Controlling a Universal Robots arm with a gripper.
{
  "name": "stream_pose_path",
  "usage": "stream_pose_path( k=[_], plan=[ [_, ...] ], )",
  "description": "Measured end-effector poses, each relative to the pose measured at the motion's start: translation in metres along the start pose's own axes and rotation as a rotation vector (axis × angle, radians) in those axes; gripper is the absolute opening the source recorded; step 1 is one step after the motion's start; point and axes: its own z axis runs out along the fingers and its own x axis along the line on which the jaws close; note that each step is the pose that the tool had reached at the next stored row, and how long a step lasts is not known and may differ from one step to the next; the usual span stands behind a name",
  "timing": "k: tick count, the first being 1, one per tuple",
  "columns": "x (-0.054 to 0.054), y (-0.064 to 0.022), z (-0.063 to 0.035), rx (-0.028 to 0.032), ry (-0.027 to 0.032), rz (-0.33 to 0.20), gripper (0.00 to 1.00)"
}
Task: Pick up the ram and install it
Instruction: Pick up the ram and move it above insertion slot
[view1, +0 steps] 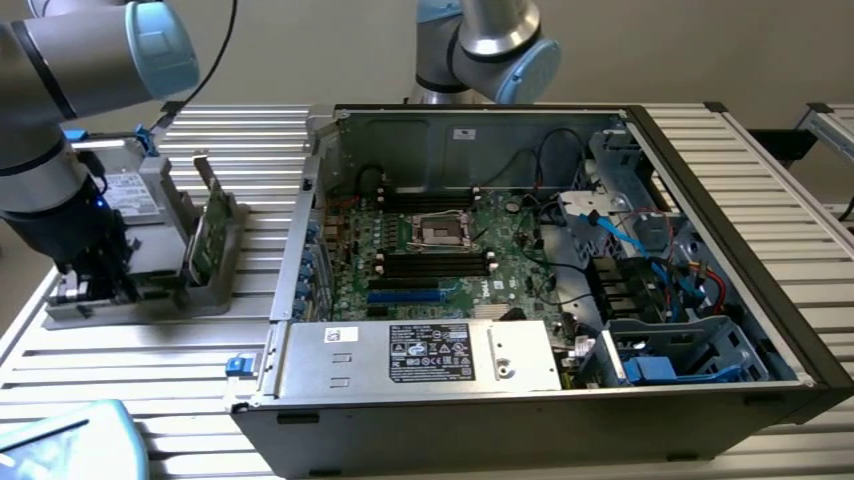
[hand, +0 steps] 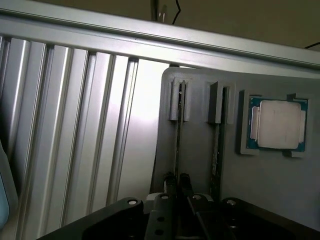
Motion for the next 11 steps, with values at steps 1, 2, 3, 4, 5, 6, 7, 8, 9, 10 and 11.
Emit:
stream_pose_path(
  k=[1,2,3,4,5,6,7,8,9,10,11],
  plan=[
    [0.0,0.0,-0.0006,0.0002,-0.0012,0.0,0.15],
    [0.0,0.0001,-0.0014,0.0004,-0.0023,0.0,0.15],
    [0.0,0.0001,-0.0023,0.0006,-0.0034,0.0,0.15],
    [0.001,0.0001,-0.0034,0.0009,-0.0046,0.0,0.15],
    [0.001,0.0001,-0.0047,0.001,-0.0055,0.0,0.15],
    [0.001,0.0002,-0.0061,0.001,-0.0065,0.0,0.15],
    [0.001,0.0002,-0.0075,0.0011,-0.0074,0.0,0.15],
    [0.001,0.0003,-0.009,0.0013,-0.0082,0.0,0.15],
    [0.001,0.0003,-0.0106,0.0015,-0.0089,0.0,0.15],
    [0.001,0.0003,-0.0122,0.0015,-0.0096,0.0,0.15],
    [0.001,0.0004,-0.0147,0.0017,-0.0107,0.0,0.15]
  ],
)
